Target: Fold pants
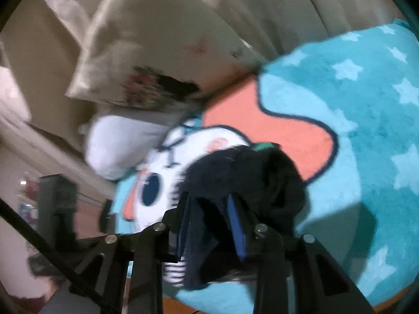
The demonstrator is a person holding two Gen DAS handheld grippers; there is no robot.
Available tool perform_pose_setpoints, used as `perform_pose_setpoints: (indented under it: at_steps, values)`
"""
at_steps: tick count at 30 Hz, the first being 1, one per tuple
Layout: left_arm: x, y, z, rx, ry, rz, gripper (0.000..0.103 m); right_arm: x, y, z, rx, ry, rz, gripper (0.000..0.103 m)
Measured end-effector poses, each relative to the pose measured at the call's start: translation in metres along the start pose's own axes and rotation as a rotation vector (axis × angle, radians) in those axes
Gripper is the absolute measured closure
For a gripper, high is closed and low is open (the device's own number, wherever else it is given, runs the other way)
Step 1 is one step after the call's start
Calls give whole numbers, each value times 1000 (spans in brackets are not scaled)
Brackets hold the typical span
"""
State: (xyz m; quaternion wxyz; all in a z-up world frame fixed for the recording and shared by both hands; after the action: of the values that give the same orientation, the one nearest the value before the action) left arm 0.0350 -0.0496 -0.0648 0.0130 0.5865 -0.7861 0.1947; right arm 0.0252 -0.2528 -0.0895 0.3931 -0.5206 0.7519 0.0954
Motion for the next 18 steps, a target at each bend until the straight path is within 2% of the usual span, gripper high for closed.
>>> perform_pose_setpoints:
  at_steps: [2, 5, 8, 10, 12, 13, 15, 18]
  values:
    - [1, 3, 11, -22, -24, 36, 80, 16, -3, 11, -11, 63, 44, 72]
    - [-3, 5, 22, -50, -41, 38, 76, 24, -5, 11, -21, 48, 71, 73]
    - [-11, 4, 14, -26, -14, 10, 76, 19, -6, 4, -17, 38, 50, 70]
    - [-19, -2, 4, 15, -4, -11, 74, 16, -7, -10, 8, -9, 59, 53]
    - [-28, -7, -1, 35, 21, -41, 57, 16, -8, -26, 49, -27, 59, 37]
    - [-31, -10, -2, 43, 39, -55, 54, 17, -8, -31, 62, -22, 58, 31]
    - [-38, -17, 1, 67, 115, -76, 42, 25, -11, -37, 74, -2, 68, 25]
    - [-41, -29, 15, 86, 178, -71, 39, 39, -17, -31, 55, 6, 120, 24]
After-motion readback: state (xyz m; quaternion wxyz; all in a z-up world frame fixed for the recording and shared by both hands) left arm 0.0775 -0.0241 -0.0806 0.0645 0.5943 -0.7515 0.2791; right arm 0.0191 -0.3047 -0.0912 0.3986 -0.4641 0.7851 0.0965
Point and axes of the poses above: each gripper's, at about its wrist camera, not at the fingertips, and z roughly the way its jaws point, x to its right, y to its underside, the point moved 1 cm from there along z, roughly the way its jaws point, and after that the axes turned 12 degrees about z, right-handed, at the moved point
